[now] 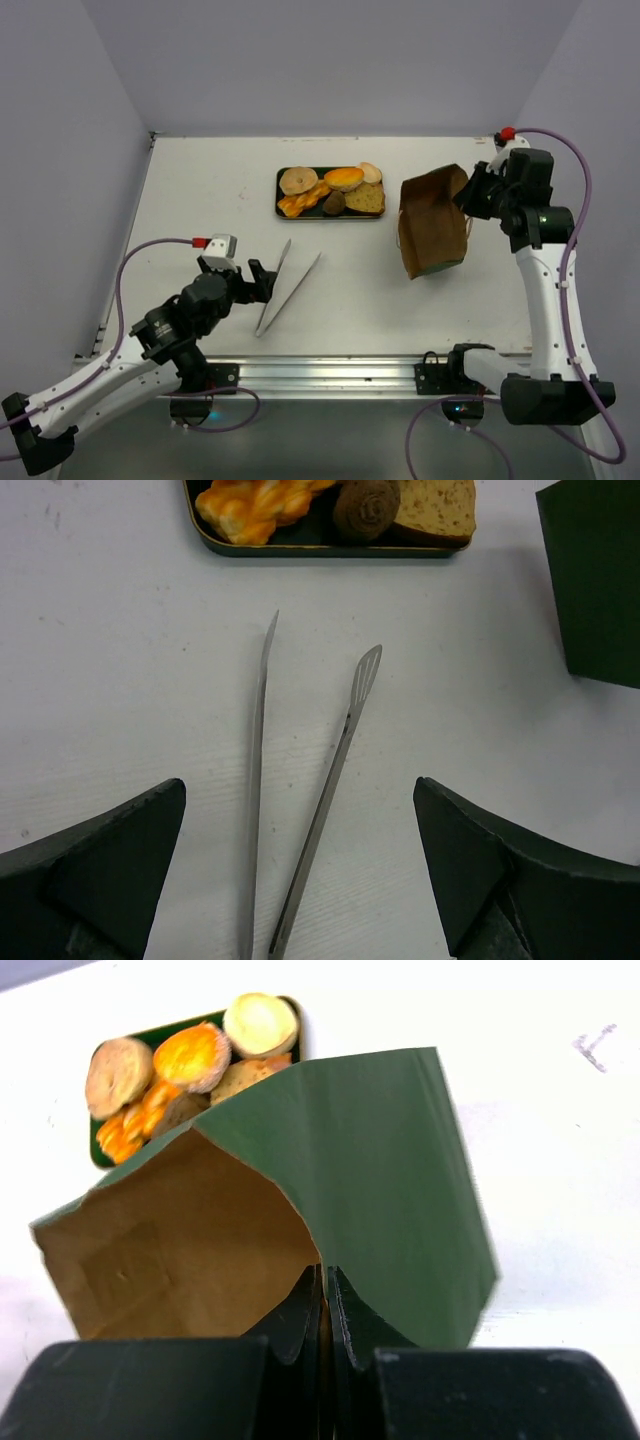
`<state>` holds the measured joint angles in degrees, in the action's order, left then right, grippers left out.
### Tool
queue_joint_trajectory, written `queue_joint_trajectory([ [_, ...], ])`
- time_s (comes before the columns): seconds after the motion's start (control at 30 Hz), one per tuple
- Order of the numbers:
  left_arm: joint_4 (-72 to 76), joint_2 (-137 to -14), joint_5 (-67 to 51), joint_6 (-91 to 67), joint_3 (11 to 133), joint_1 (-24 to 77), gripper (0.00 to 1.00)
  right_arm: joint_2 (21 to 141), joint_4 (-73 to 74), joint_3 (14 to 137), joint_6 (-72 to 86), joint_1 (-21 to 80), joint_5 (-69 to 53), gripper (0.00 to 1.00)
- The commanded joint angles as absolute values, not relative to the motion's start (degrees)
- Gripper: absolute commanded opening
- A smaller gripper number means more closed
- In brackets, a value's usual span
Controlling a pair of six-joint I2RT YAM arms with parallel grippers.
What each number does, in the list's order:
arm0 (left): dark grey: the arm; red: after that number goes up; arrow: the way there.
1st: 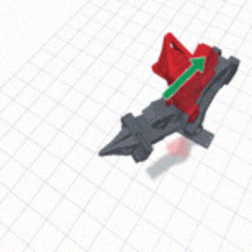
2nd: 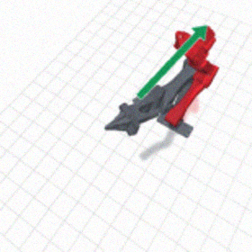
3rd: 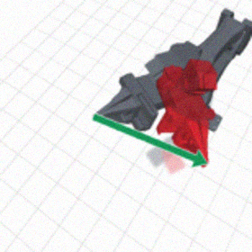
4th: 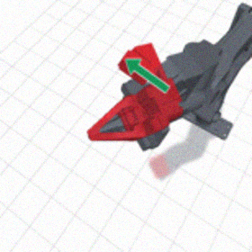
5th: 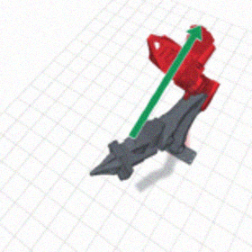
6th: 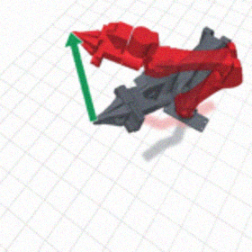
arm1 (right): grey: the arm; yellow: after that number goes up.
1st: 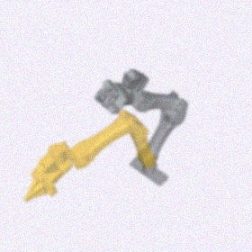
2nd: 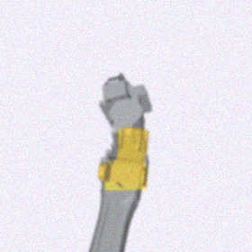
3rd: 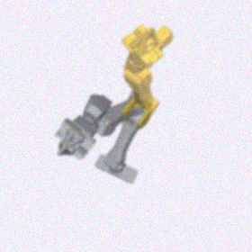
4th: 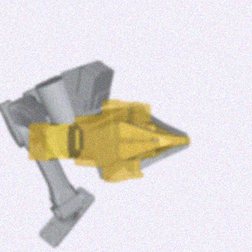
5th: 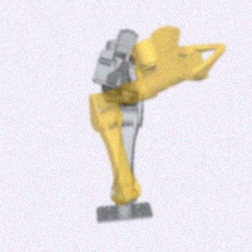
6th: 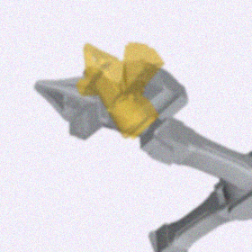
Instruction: Take the fake bread out of the paper bag
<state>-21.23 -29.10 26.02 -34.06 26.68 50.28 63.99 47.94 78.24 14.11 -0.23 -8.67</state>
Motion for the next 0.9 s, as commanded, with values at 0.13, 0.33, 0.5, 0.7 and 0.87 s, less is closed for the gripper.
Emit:
queue_joint_trajectory([
  [0.13,-25.2,-27.0,29.8,-35.9,30.3,50.4,1.0,65.6,45.0,77.4,18.8,-5.4,-10.1,0.0],
  [0.33,-25.6,-26.8,29.4,-36.0,30.4,50.4,1.0,68.5,40.9,72.7,16.6,-6.2,-8.4,0.05],
  [0.5,-25.8,-26.4,29.4,-35.9,30.7,50.4,1.0,67.4,38.3,73.1,12.8,-6.8,-5.5,0.23],
  [0.7,-25.2,-26.5,29.0,-35.3,31.3,50.4,1.0,62.9,35.1,74.9,6.3,-6.8,-3.3,0.65],
  [0.87,-25.0,-26.7,28.6,-34.7,32.9,50.4,1.0,60.8,34.5,78.4,1.8,-6.8,-2.6,0.82],
])
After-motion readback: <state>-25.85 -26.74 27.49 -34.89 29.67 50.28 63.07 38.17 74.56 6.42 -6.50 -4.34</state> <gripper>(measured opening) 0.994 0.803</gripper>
